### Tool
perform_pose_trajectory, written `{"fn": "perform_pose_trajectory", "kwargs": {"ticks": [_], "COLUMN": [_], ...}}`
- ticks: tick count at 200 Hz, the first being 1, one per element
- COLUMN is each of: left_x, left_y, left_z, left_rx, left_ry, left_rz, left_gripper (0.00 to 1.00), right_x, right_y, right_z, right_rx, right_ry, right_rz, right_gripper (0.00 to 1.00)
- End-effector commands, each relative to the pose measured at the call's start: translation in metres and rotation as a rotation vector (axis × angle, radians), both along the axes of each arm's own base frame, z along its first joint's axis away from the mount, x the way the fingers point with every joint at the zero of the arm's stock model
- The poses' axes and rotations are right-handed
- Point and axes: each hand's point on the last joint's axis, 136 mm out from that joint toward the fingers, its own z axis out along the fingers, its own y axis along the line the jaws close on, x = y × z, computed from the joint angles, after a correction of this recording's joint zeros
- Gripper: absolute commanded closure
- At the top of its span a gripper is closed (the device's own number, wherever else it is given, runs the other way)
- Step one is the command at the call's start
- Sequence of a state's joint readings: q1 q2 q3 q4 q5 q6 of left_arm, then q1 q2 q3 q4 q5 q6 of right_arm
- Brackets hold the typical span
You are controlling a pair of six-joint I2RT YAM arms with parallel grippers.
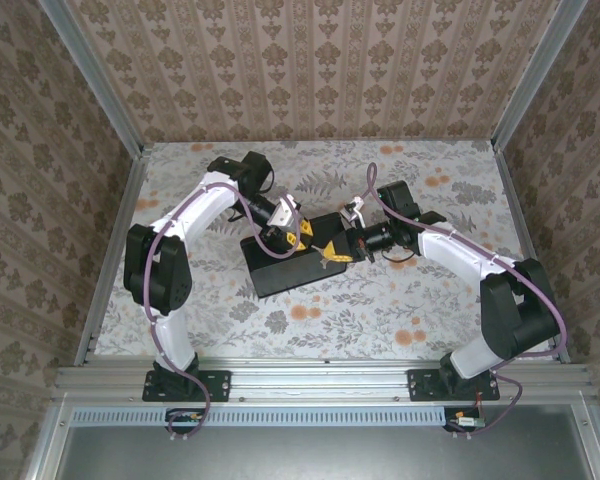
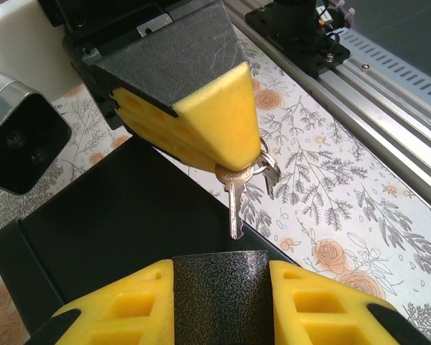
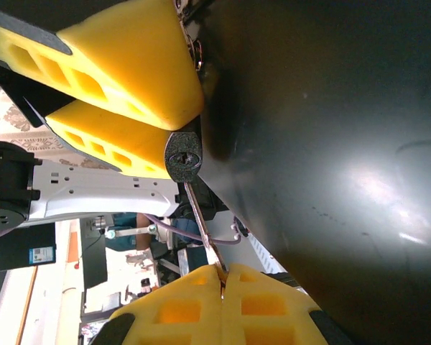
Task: Unlock the padlock with the key
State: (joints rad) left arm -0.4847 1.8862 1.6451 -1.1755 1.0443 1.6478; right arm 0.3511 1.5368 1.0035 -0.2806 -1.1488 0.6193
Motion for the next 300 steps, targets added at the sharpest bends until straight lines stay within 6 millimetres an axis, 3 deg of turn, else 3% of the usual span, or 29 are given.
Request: {"fn": "perform_pose_trajectory", "kwargs": {"ticks": [1, 128, 178, 227, 300], "left_x": [-0.006, -0.009, -0.002, 0.003, -0.002], "left_y": [-0.003, -0.004, -0.002, 0.0, -0.002], "left_z": [0.003, 0.0, -0.003, -0.004, -0.012], "left_rx": [-0.009, 0.016, 0.025, 0.028, 0.064], "left_ry": [-0.004, -0.008, 0.0, -0.007, 0.0], "left_rz": [-0.037, -0.054, -0.037, -0.018, -0.041], "left_gripper": [0.76, 0.77, 0.77, 0.77, 0.77], "right_x": [0.01, 0.018, 0.01, -0.003, 0.003], "right_y": [-0.002, -0.001, -0.004, -0.011, -0.008], "right_z": [-0.004, 0.002, 0.007, -0.005, 0.013], "right_rx": [-0.028, -0.042, -0.055, -0.103, -0.073], "right_ry": [-0.013, -0.037, -0.05, -0.016, -0.055], "right_rz": [-0.02, -0.045, -0.036, -0.027, -0.028], "right_gripper": [1.0, 1.0, 1.0, 1.0, 1.0]}}
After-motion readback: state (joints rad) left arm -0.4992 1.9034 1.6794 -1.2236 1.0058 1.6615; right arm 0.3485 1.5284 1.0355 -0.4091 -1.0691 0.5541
